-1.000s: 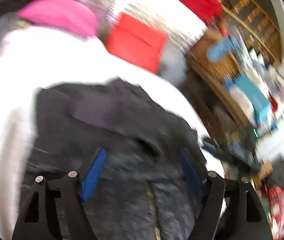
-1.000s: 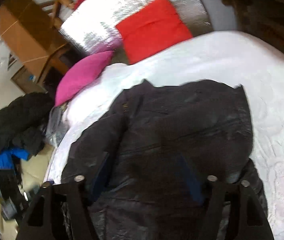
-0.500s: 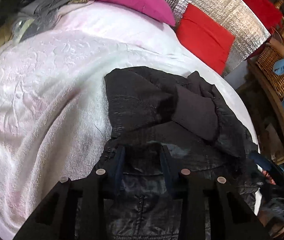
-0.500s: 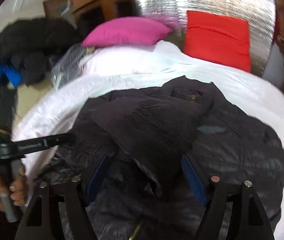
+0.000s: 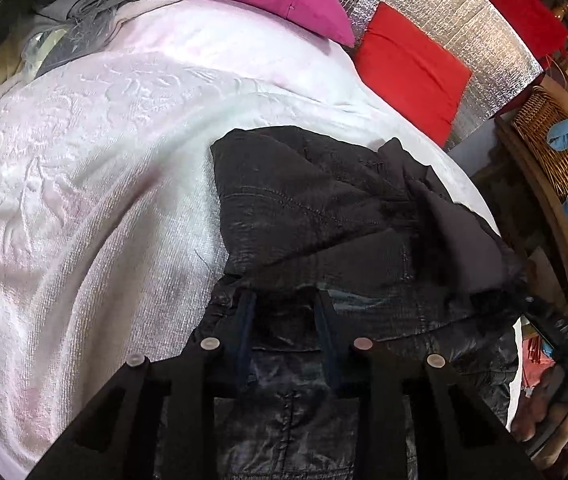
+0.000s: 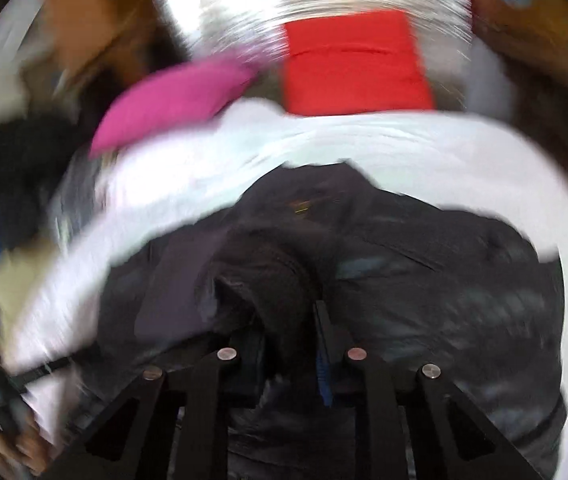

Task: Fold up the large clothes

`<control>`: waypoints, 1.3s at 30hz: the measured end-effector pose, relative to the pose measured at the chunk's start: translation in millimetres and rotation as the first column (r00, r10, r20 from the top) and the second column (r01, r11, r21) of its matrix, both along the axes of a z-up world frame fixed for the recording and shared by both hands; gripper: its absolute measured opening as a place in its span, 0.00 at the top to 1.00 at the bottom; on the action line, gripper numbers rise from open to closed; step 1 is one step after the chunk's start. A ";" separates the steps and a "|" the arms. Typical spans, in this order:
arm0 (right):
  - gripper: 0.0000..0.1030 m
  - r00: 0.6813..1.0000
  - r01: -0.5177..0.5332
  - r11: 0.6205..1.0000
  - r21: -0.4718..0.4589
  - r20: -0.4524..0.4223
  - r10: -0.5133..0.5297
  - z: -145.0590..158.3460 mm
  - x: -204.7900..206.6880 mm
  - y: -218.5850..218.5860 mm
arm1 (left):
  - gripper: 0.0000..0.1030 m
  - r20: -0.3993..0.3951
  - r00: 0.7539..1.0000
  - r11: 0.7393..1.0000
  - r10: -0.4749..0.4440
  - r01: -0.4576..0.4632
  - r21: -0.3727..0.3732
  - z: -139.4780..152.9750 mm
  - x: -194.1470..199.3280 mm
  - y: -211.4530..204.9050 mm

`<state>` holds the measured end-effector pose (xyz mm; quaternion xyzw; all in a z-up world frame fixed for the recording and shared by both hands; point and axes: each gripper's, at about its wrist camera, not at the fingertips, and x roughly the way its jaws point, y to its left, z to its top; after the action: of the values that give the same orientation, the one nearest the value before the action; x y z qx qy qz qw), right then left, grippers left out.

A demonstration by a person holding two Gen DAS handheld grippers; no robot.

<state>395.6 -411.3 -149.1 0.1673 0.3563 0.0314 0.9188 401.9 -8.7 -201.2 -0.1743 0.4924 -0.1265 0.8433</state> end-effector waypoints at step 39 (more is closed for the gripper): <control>0.69 0.967 0.256 0.954 0.160 -0.038 -0.253 -11.6 -57.3 -83.1 | 0.73 0.032 0.999 0.998 -0.029 0.028 0.056 4.8 0.5 -9.6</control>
<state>338.3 -494.3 -160.7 0.2866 0.3359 -0.0594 0.8953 402.4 -18.3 -196.4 -0.1417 0.4840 -0.1276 0.8540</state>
